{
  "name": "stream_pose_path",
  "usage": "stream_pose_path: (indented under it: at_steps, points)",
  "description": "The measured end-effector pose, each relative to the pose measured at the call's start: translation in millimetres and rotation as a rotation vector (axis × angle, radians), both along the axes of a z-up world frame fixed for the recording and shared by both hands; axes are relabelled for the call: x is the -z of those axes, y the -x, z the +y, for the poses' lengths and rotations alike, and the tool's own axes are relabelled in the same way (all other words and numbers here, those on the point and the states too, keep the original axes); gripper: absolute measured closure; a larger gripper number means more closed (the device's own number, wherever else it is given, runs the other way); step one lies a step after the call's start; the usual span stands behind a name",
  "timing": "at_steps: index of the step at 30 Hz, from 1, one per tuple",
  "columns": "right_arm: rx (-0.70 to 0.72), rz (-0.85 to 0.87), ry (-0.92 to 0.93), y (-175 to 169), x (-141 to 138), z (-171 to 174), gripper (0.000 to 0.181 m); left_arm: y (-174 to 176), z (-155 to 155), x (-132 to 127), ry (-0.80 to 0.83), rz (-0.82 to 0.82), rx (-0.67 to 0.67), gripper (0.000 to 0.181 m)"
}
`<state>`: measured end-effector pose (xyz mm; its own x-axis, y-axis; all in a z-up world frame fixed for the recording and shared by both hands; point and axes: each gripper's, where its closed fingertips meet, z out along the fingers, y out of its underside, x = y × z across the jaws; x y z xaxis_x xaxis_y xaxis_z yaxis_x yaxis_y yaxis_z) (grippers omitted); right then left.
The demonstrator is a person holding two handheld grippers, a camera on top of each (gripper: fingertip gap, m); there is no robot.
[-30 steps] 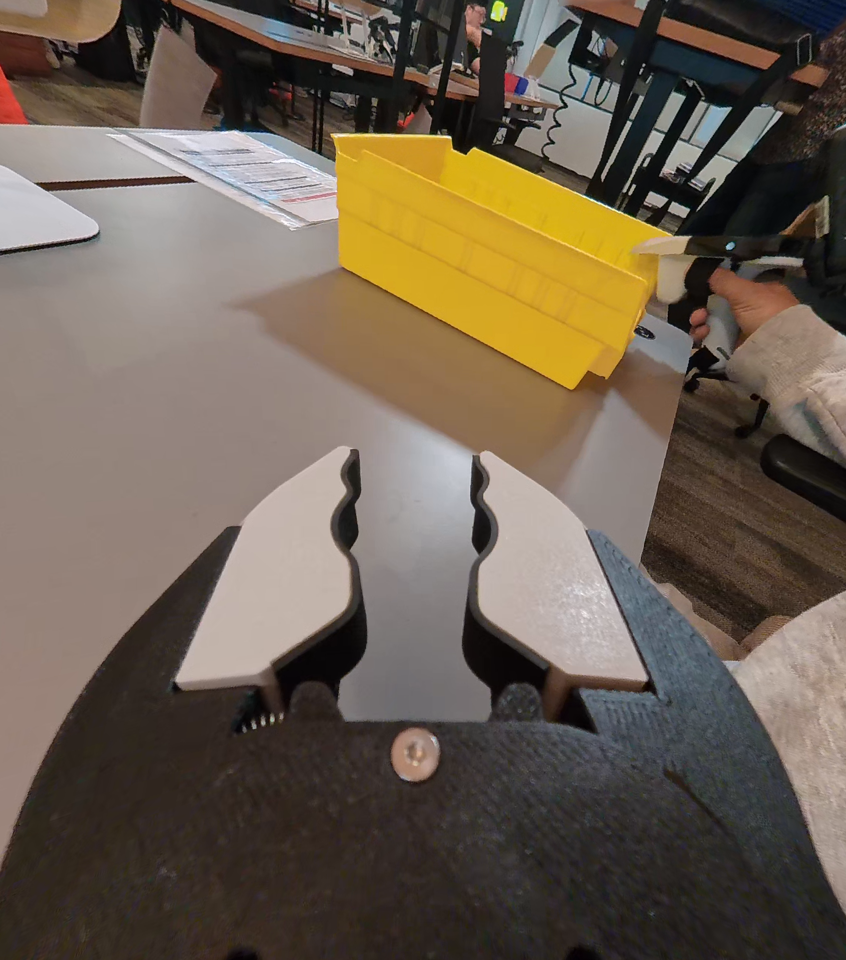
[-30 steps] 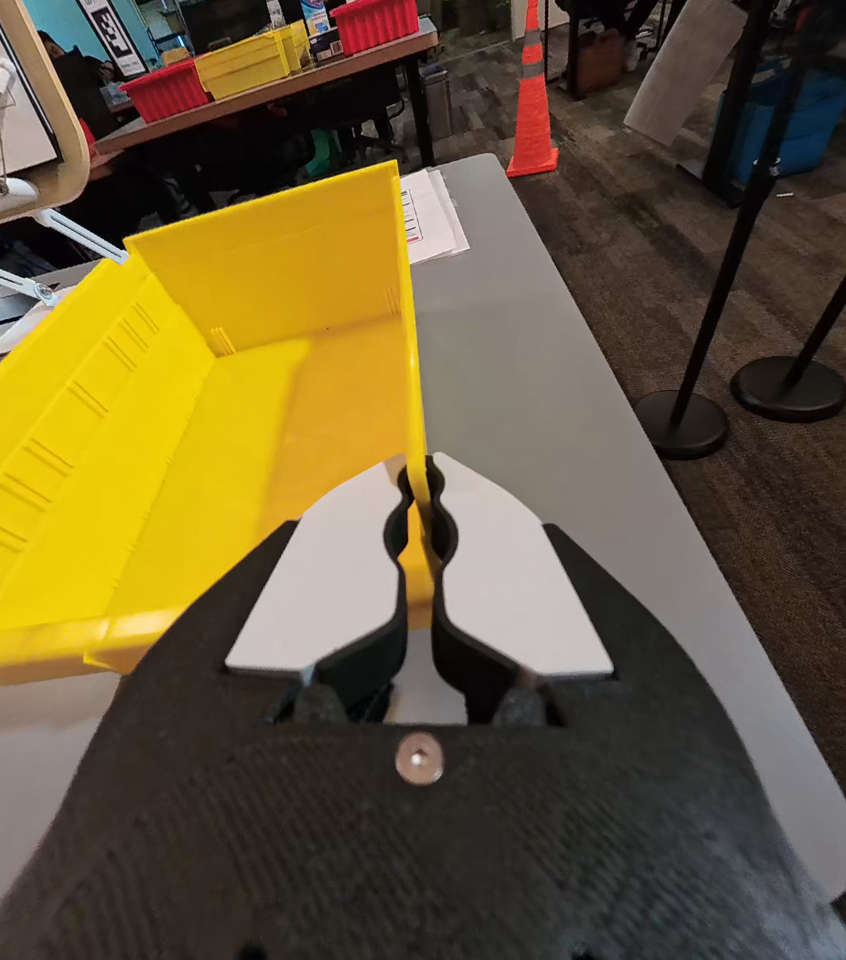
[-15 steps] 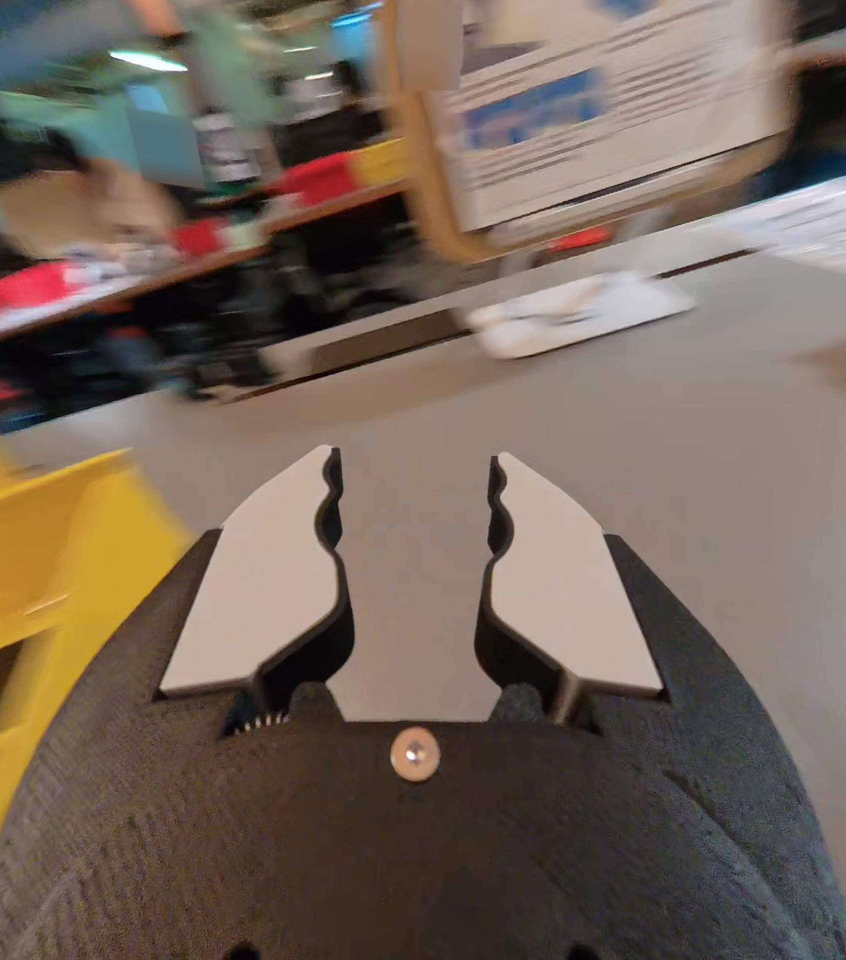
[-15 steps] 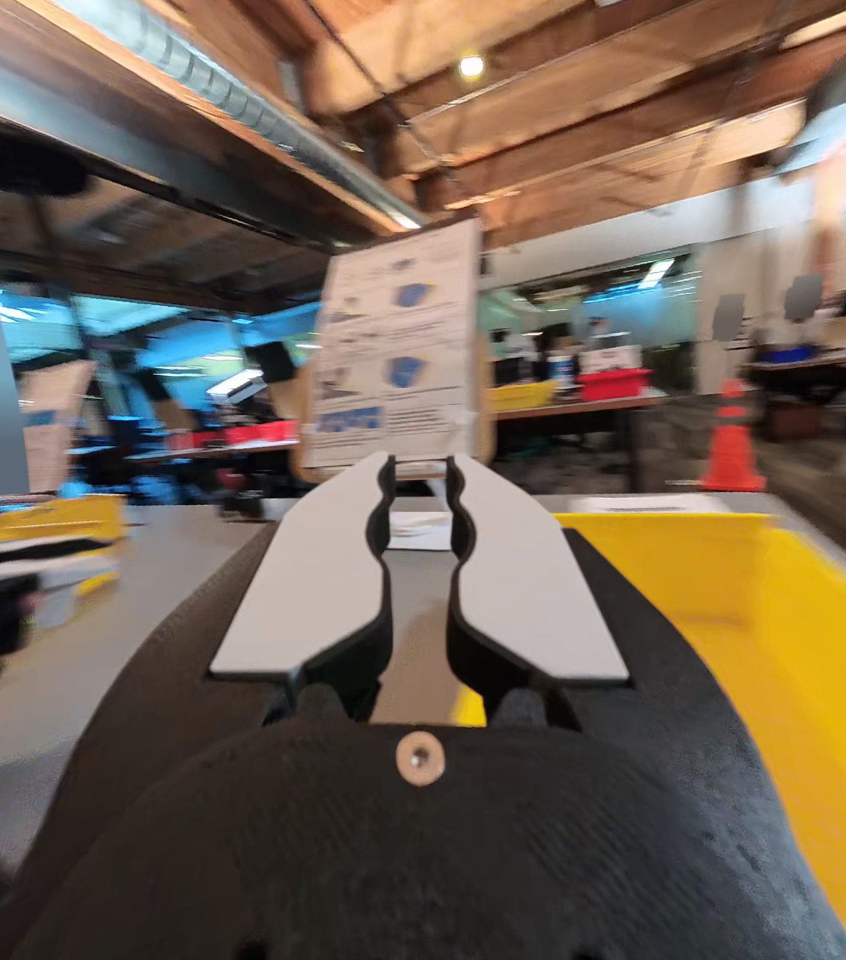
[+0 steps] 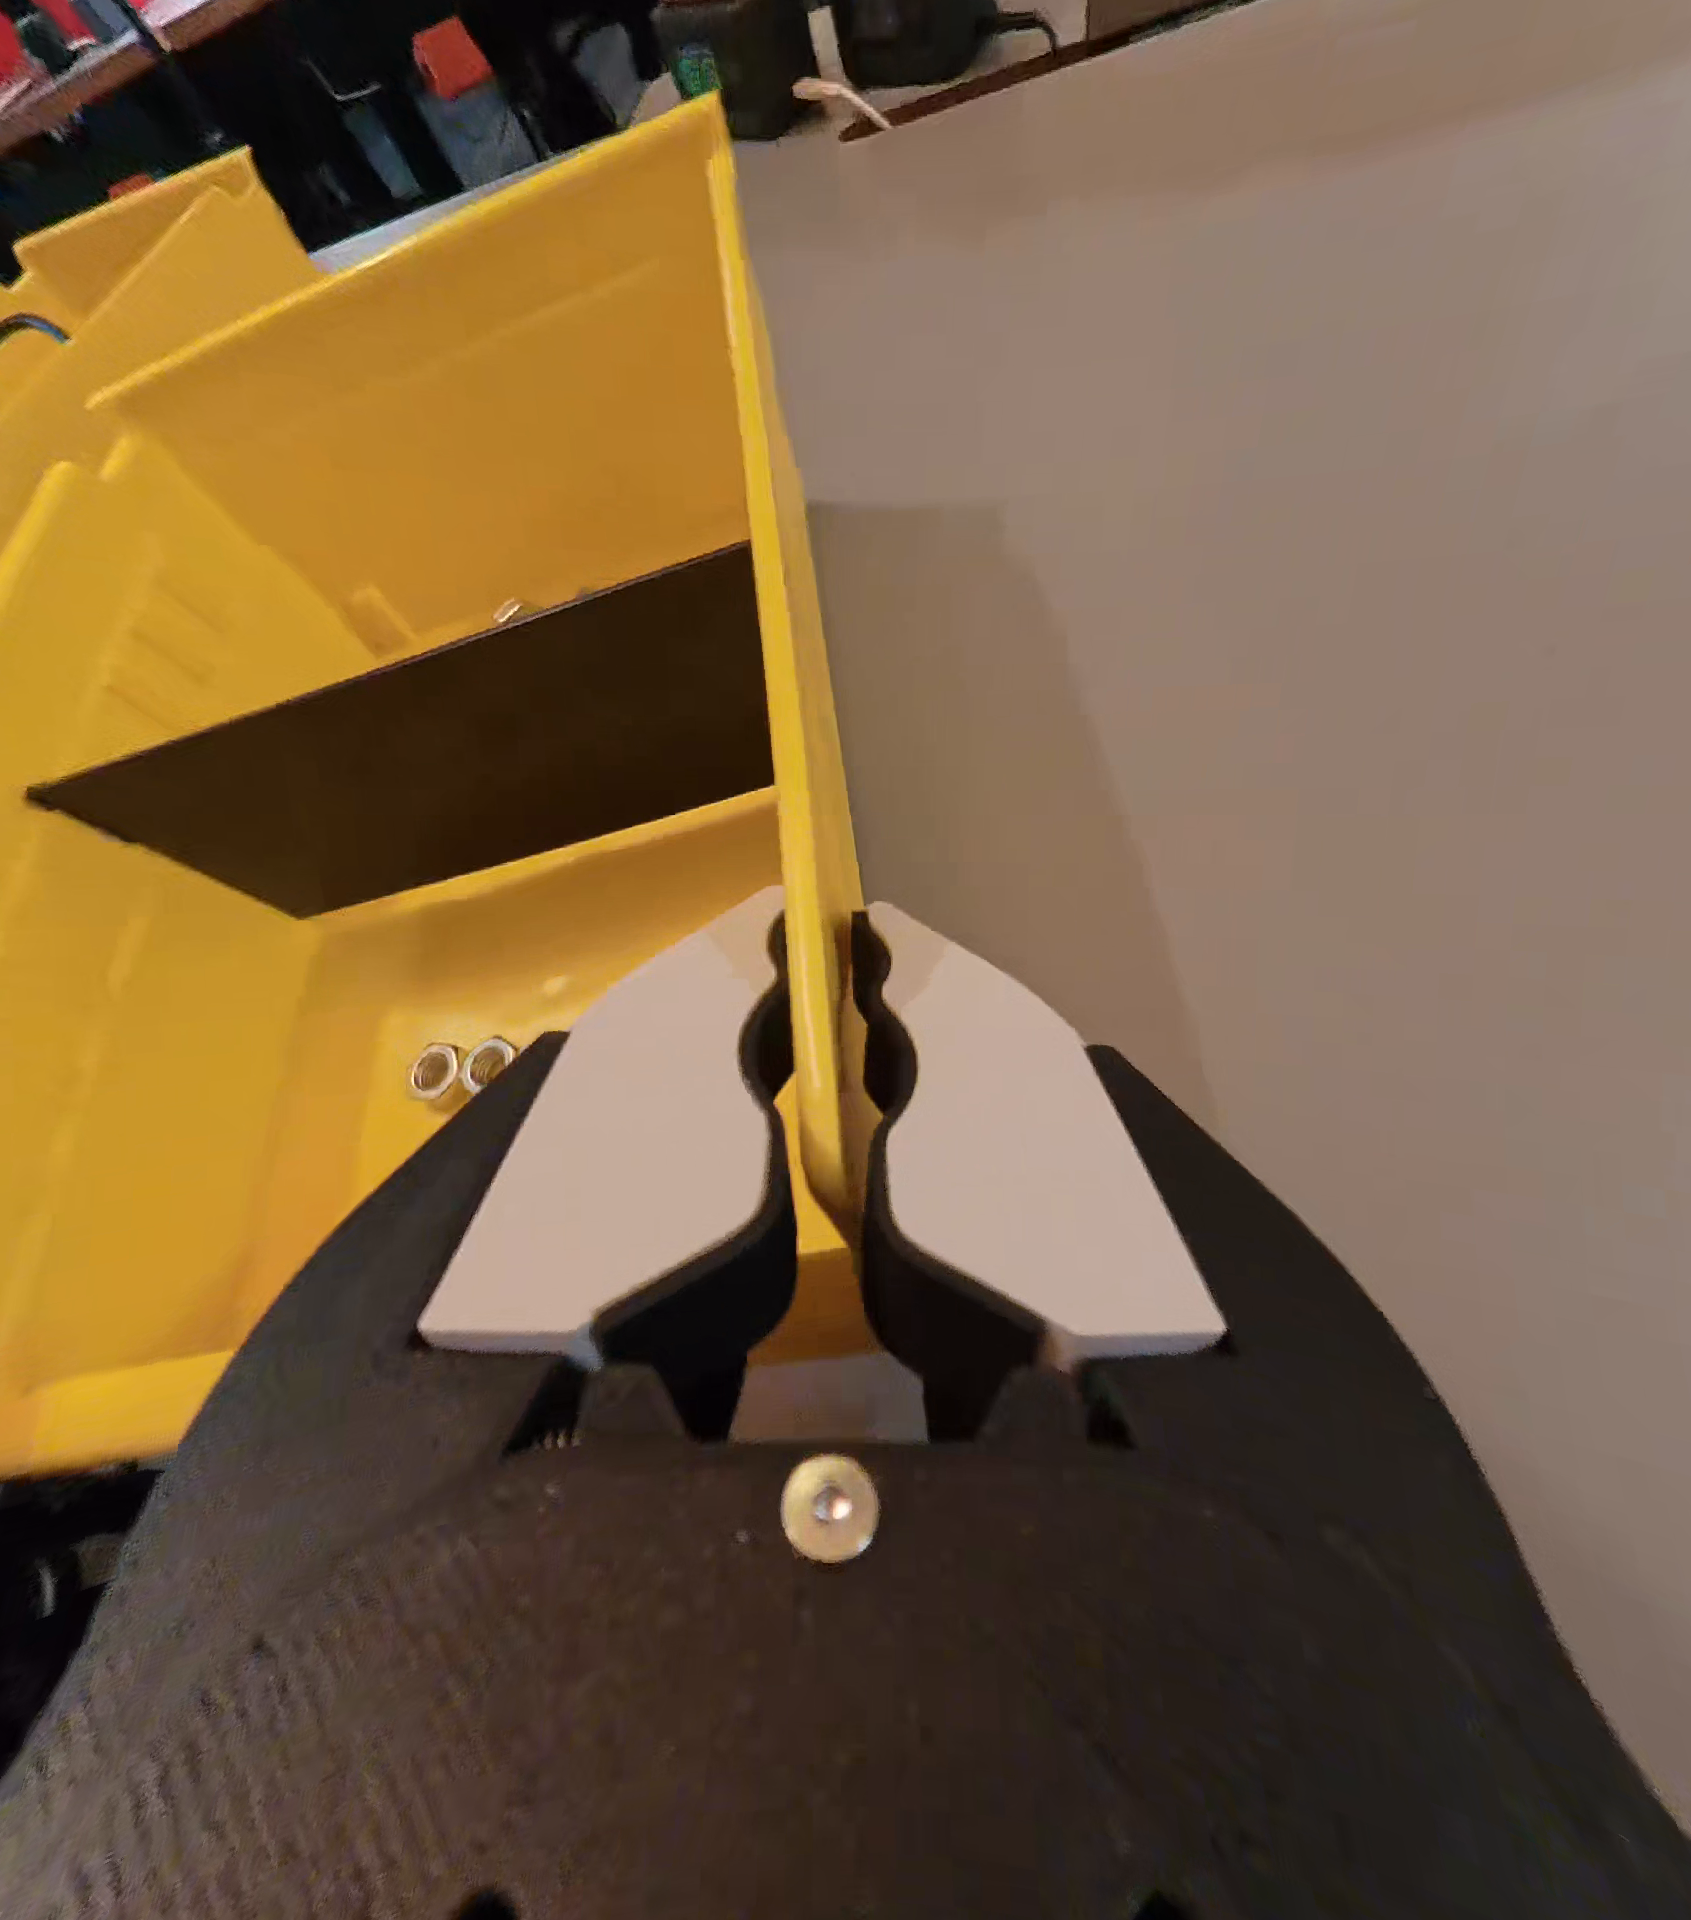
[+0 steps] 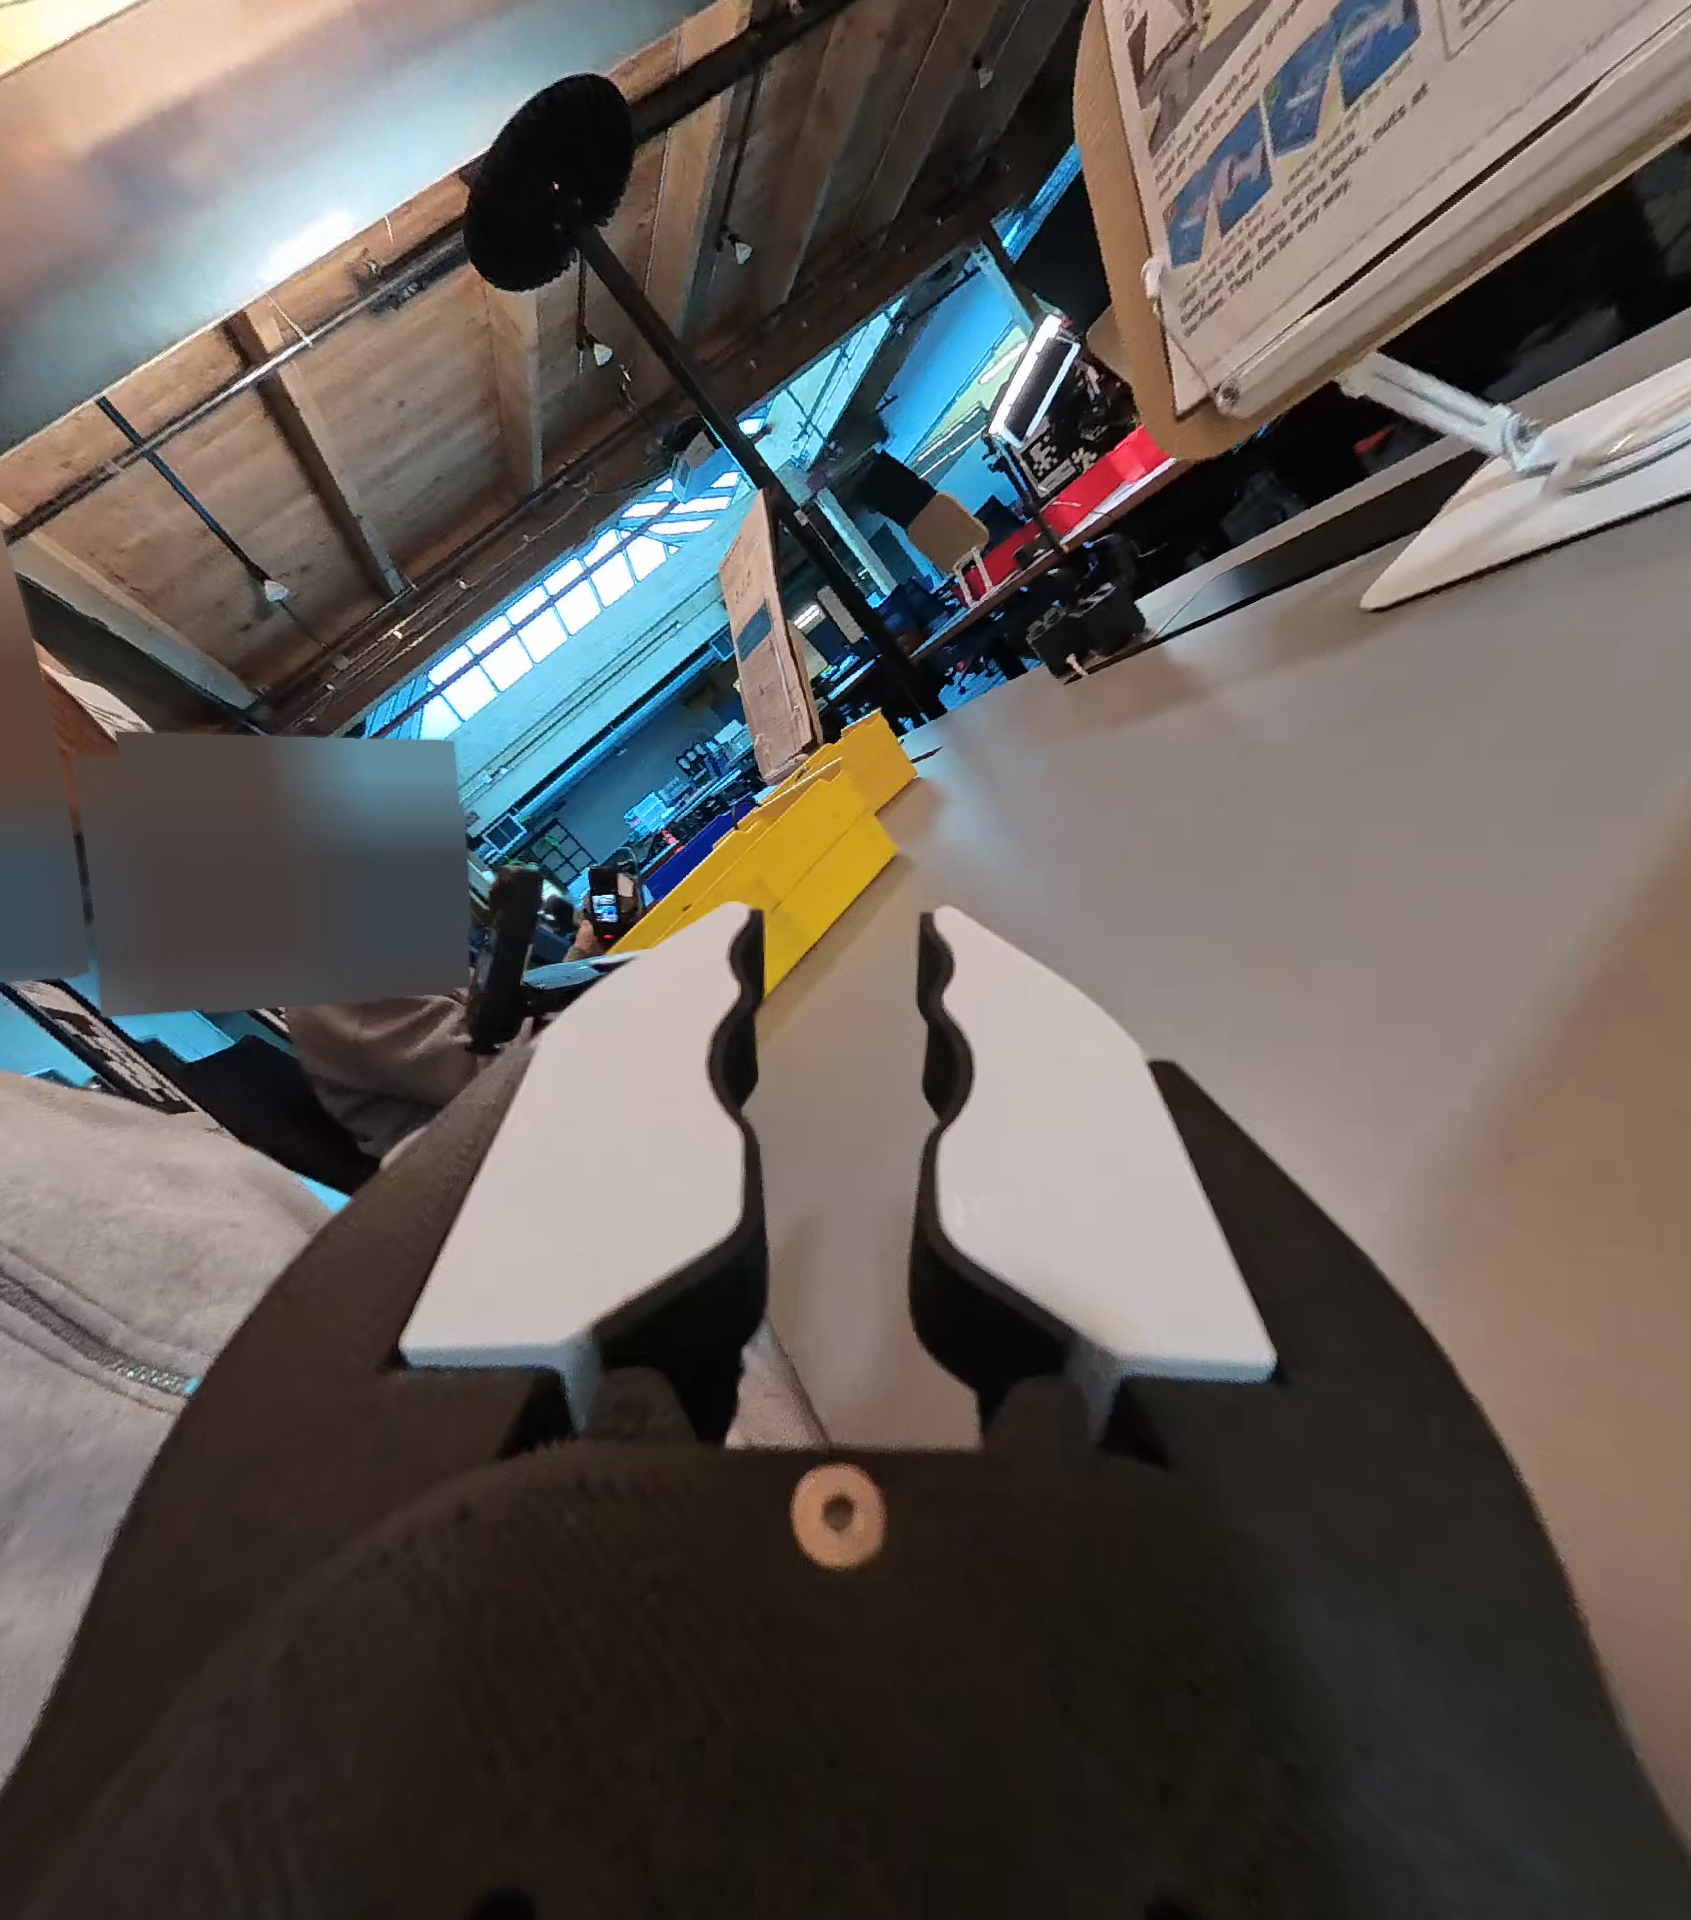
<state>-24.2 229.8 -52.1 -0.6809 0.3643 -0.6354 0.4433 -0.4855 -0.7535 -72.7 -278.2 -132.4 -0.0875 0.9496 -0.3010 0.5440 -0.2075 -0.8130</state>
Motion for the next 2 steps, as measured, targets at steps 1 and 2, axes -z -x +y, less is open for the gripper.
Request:
stream_pose_path:
  at_steps: [1,2]
  points:
    - [0.016,0.011,-0.017,0.5,-0.8,3.3,0.153,1.8,2.5,-0.1,0.025,-0.011,0.017,0.173]
    - [0.027,0.017,-0.033,1.1,-1.0,6.1,0.153,2.0,2.9,0.5,0.044,-0.026,0.021,0.173]
